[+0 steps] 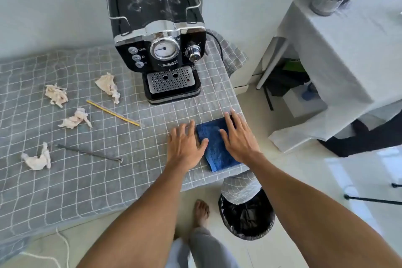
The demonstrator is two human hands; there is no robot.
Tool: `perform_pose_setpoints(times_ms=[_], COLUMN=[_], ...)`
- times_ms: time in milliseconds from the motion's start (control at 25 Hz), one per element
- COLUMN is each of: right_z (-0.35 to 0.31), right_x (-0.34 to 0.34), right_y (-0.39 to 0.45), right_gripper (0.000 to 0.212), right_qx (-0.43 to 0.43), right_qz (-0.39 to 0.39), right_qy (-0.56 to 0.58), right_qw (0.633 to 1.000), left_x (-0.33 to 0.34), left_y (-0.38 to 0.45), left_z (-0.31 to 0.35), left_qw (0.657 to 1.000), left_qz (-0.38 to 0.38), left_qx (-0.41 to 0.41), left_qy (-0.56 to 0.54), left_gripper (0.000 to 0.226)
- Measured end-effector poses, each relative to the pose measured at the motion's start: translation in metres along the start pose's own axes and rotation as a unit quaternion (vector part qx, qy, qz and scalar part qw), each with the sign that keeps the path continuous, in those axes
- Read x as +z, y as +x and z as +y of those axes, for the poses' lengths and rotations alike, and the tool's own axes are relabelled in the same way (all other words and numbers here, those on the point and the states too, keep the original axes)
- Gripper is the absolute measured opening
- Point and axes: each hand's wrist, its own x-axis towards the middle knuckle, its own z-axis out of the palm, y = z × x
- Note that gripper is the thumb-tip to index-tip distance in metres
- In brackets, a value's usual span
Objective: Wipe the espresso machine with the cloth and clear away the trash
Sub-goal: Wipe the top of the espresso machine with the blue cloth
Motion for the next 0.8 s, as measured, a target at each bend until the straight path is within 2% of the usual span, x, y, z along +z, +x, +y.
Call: perform_pose_setpoints(times_ms=[120,400,560,640,800], right_z=[0.007,-0.001,-0.001,-0.001,-0.004], right_x=[0.007,0.024,0.022,0.015,0.0], right_y=[0.004,0.001,0.007,0.011,0.005], right_gripper=[0.064,0.056,0.048,0.04,0.02], right_qx=[0.008,0.012,0.047,0.067,0.048], right_qz=[0.05,0.102,0.168,0.163,0.164], right_qy=[-0.018,-0.03,0.121,0.156,0.205], right_qw=[0.999,0.994,0.977,0.972,0.964], left_x=[0.004,0.007,0.005,0.001,-0.009], left_y=[0.007,0.008,0.008,0.007,-0.002], left_z=[0.008,0.019,0.023,0.022,0.016], left_qw=[0.999,0.997,0.985,0.976,0.956], left_qz=[0.045,0.046,0.069,0.068,0.059], left_qx=[0.001,0.012,0.023,0.016,0.041], left_qy=[0.016,-0.057,-0.156,-0.206,-0.284], left_gripper=[0.082,0.056,0.031,0.032,0.03])
